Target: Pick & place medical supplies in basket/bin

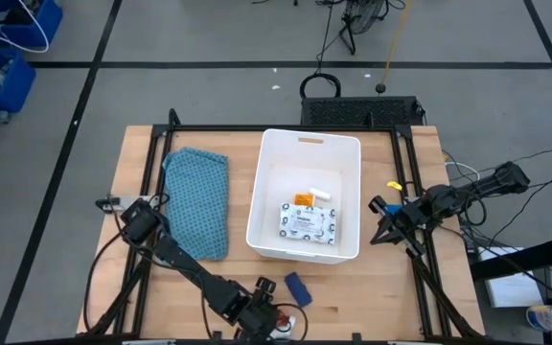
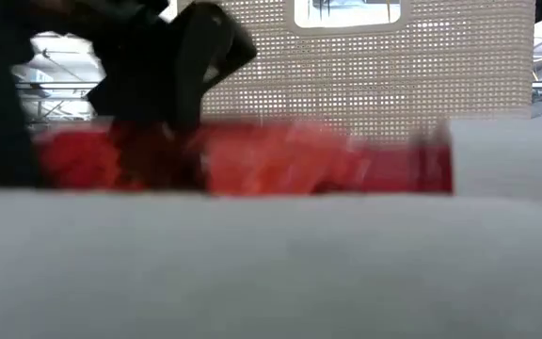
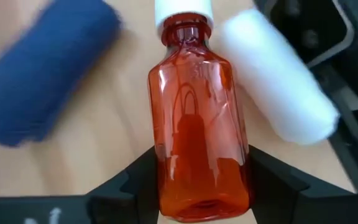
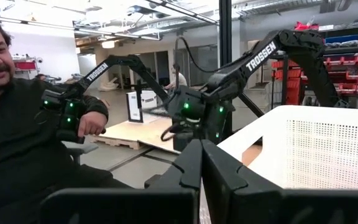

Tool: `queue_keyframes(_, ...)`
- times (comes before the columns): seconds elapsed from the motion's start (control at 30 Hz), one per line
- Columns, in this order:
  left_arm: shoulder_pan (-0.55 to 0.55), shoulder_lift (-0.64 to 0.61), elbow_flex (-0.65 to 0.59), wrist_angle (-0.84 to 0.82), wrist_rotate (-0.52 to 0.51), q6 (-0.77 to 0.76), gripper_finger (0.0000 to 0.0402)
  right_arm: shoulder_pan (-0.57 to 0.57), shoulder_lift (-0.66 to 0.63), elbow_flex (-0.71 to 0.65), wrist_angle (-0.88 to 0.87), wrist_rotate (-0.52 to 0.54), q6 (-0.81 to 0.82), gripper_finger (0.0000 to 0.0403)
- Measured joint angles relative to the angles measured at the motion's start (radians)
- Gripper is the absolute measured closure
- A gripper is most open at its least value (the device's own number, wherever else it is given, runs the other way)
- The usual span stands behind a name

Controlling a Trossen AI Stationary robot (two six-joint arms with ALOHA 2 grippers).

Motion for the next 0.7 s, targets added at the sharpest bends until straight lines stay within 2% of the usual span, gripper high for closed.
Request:
queue_keyframes(0.23, 0.011, -0.052, 0.0, -0.034, -0.052, 0.008, 0.021, 0.0, 0.0, 0.0, 0.0, 0.0, 0.0, 0.0403)
queue_keyframes(0.4, 0.009, -0.103, 0.0, -0.034, -0.1, 0.071, 0.0206, 0.0, 0.0, 0.0, 0.001, 0.0, 0.0, 0.0403)
queue_keyframes(0.7, 0.006, -0.307, 0.001, -0.076, -0.168, 0.133, 0.0205, 0.0, 0.0, 0.0, 0.007, 0.0, 0.0, 0.0403)
